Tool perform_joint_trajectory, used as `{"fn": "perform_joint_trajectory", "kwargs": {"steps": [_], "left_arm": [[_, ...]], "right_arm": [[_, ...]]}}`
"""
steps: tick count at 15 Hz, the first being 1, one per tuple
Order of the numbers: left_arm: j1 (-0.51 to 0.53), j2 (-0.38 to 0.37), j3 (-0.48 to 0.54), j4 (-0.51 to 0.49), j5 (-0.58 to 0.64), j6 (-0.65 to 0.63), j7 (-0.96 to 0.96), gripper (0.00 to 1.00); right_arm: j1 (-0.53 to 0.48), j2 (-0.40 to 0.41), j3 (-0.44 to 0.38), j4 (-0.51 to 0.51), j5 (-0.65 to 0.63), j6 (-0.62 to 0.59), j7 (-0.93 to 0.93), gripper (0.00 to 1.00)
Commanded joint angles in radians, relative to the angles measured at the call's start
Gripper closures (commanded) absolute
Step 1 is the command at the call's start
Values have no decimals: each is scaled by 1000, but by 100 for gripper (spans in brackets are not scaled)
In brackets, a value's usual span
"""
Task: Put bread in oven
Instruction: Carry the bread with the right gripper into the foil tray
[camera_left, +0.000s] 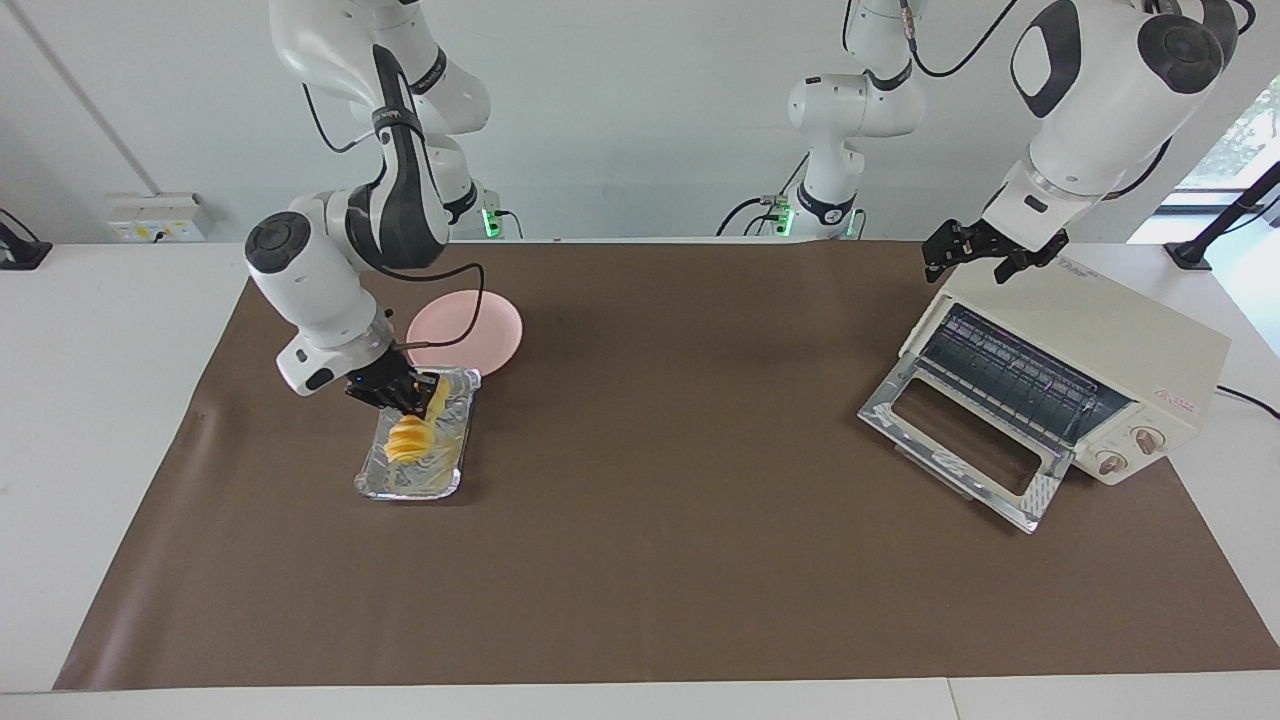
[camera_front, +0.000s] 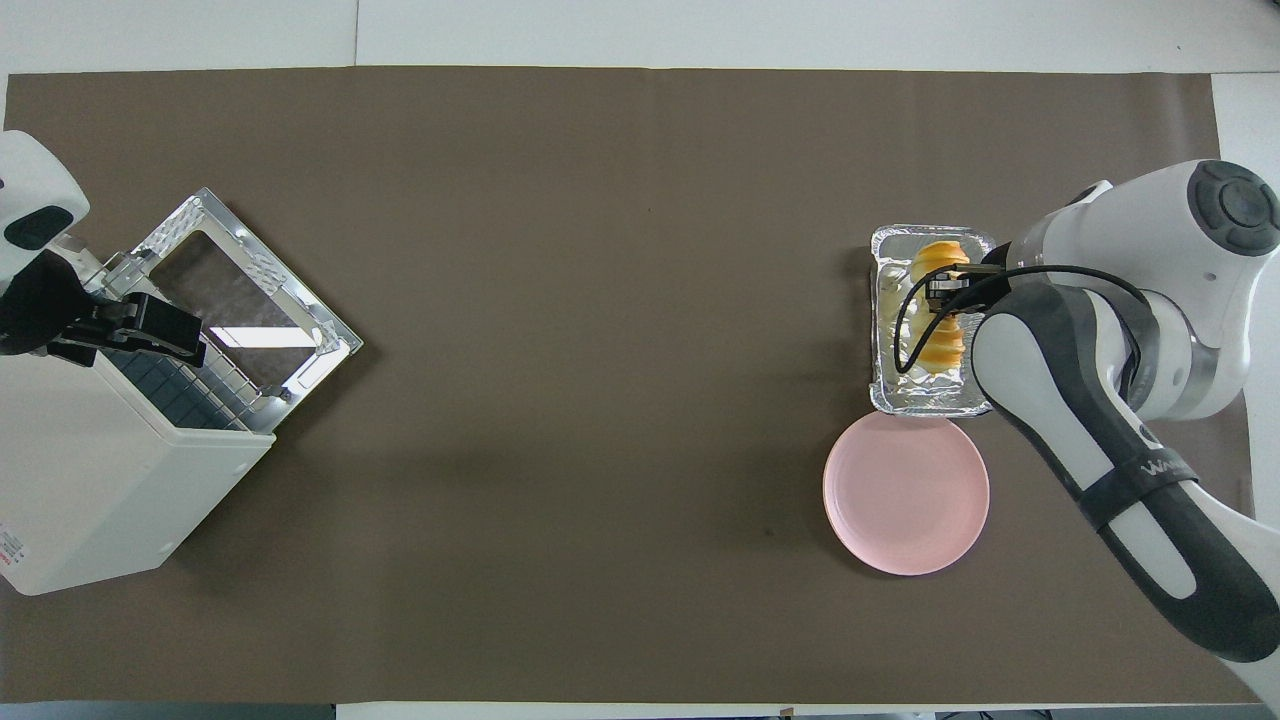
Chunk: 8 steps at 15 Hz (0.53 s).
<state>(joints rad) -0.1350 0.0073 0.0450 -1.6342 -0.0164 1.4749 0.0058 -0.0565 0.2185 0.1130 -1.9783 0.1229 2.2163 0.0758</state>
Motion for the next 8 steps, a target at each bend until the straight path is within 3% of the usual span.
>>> {"fn": "perform_joint_trajectory", "kwargs": {"steps": [1, 7, 8], "left_arm": [[12, -7, -8, 2, 18, 5, 6, 0], [12, -7, -8, 2, 18, 5, 5, 0], [12, -7, -8, 2, 18, 5, 5, 0]], "right_arm": [[3, 22, 8, -11, -12, 39, -10, 100], [30, 53, 10, -28, -12, 62, -4, 100], [29, 55, 8, -28, -12, 66, -5, 87]]}}
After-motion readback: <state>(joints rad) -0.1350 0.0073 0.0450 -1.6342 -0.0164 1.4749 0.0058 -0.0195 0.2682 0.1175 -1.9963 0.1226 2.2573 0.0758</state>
